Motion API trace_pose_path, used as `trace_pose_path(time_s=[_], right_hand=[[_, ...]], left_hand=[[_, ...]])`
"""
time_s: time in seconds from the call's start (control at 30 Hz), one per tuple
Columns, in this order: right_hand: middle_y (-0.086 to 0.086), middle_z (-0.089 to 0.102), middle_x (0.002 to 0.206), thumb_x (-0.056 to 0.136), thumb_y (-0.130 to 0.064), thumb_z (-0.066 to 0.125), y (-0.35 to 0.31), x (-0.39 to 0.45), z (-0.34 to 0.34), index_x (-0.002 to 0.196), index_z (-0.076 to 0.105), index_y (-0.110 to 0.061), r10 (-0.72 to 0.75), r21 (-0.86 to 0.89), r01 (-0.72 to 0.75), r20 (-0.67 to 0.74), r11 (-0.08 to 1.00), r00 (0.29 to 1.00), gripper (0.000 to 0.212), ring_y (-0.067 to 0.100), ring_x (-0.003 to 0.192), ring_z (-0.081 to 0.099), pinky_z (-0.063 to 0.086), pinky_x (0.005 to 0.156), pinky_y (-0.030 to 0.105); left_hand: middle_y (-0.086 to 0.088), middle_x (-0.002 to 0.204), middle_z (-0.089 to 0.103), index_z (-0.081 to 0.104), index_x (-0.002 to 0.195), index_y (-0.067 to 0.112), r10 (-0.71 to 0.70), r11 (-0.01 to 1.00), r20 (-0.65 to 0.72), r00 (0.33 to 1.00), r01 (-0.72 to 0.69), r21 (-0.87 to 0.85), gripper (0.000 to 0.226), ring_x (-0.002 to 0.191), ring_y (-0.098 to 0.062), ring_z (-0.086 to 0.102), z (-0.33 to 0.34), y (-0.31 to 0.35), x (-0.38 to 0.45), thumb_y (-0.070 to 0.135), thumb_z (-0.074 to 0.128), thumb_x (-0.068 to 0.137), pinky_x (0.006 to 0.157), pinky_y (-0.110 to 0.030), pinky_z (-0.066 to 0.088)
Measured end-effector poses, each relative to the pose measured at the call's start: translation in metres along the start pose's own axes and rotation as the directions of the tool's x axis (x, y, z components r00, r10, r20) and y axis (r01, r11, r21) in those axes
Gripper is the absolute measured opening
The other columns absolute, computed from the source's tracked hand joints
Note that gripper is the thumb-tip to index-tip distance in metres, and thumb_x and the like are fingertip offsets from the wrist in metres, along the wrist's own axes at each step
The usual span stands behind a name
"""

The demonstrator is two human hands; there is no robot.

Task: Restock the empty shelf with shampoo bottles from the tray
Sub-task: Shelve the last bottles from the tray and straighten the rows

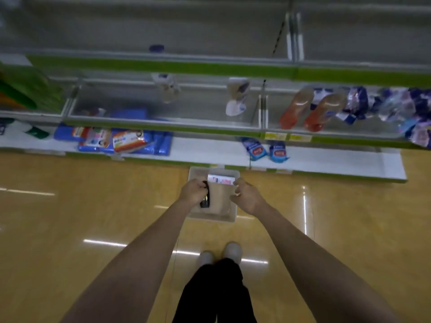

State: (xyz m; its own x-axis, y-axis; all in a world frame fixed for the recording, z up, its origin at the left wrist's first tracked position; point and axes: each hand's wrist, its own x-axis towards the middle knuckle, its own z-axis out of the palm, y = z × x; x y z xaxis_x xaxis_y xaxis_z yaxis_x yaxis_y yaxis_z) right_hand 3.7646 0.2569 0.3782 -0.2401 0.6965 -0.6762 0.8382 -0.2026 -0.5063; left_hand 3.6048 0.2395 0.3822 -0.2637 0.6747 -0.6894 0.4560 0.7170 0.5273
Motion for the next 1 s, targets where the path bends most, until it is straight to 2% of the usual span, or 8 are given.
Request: trace_pose_path(time_s=[0.13,0.27,0.37,0.57,0.7,0.77,0.83,1.0], right_hand=[[0.018,0.056,0.128,0.092,-0.02,0.057,0.031,0.045,0.039,0.136,0.038,-0.004,0.061,0.049,-0.063,0.049,0.997,0.997,0.051,0.03,0.119,0.052,0.041,0.092,0.031],[0.016,0.049,0.133,0.093,-0.02,0.055,0.067,0.11,0.086,0.136,0.038,-0.007,0.069,0.04,-0.074,0.101,0.996,0.992,0.048,0.03,0.12,0.051,0.044,0.095,0.035],[0.015,0.047,0.136,0.093,-0.021,0.056,0.096,0.175,0.123,0.136,0.04,-0.007,0.059,0.046,-0.063,0.086,0.997,0.995,0.048,0.029,0.121,0.051,0.042,0.098,0.034],[0.014,0.048,0.137,0.093,-0.02,0.055,0.161,0.323,0.202,0.138,0.038,-0.009,0.048,0.028,-0.049,0.021,0.998,0.999,0.048,0.027,0.121,0.052,0.04,0.097,0.029],[0.011,0.035,0.149,0.094,-0.017,0.051,0.195,0.412,0.243,0.143,0.032,-0.01,-0.04,-0.201,0.031,-0.039,0.979,0.998,0.053,0.026,0.136,0.034,0.028,0.112,0.033],[0.007,0.026,0.152,0.092,-0.021,0.056,0.205,0.454,0.256,0.146,0.023,-0.011,-0.113,-0.338,0.084,-0.066,0.937,0.991,0.064,0.024,0.142,0.022,0.02,0.117,0.037],[0.008,0.029,0.147,0.087,-0.027,0.062,0.212,0.485,0.266,0.144,0.023,-0.012,-0.135,-0.398,0.073,-0.13,0.915,0.982,0.071,0.025,0.137,0.027,0.022,0.114,0.038],[0.012,0.033,0.134,0.09,-0.023,0.056,0.223,0.523,0.296,0.13,0.041,-0.01,-0.093,-0.566,-0.047,-0.216,0.823,0.972,0.045,0.029,0.126,0.032,0.03,0.105,0.044]], left_hand=[[-0.016,0.129,0.056,0.06,0.116,0.003,-0.15,0.988,-0.02,0.988,0.149,-0.036,0.028,0.118,-0.032,0.054,0.028,-0.047,0.037,0.009,0.054,0.09,0.094,-0.032,0.044],[-0.018,0.121,0.061,0.059,0.114,0.006,-0.252,0.963,0.004,0.968,0.251,-0.093,0.03,0.111,-0.037,0.057,0.066,-0.093,0.095,0.009,0.057,0.085,0.091,-0.035,0.047],[-0.015,0.126,0.058,0.056,0.119,0.005,-0.242,0.97,0.001,0.97,0.241,-0.024,0.033,0.114,-0.031,0.056,0.096,-0.124,0.153,0.011,0.055,0.087,0.09,-0.029,0.044],[-0.015,0.13,0.057,0.049,0.129,0.003,-0.24,0.97,-0.006,0.971,0.24,0.031,0.042,0.117,-0.03,0.054,0.17,-0.198,0.296,0.011,0.055,0.088,0.097,-0.034,0.043],[-0.016,0.125,0.057,0.048,0.125,0.002,-0.251,0.967,-0.039,0.967,0.252,0.034,0.05,0.114,-0.032,0.055,0.21,-0.246,0.385,0.027,0.063,0.084,0.094,-0.035,0.045],[-0.017,0.13,0.051,0.042,0.13,0.003,-0.25,0.967,-0.046,0.967,0.251,0.039,0.067,0.119,-0.032,0.05,0.227,-0.266,0.425,0.04,0.066,0.08,0.1,-0.04,0.044],[-0.017,0.139,0.04,0.031,0.138,0.001,-0.248,0.963,-0.069,0.966,0.253,0.091,0.085,0.131,-0.032,0.038,0.243,-0.279,0.451,0.048,0.067,0.077,0.108,-0.041,0.035],[-0.019,0.144,0.032,0.022,0.14,-0.002,-0.269,0.938,-0.158,0.95,0.296,0.183,0.103,0.134,-0.032,0.035,0.271,-0.311,0.478,0.049,0.076,0.068,0.109,-0.037,0.033]])
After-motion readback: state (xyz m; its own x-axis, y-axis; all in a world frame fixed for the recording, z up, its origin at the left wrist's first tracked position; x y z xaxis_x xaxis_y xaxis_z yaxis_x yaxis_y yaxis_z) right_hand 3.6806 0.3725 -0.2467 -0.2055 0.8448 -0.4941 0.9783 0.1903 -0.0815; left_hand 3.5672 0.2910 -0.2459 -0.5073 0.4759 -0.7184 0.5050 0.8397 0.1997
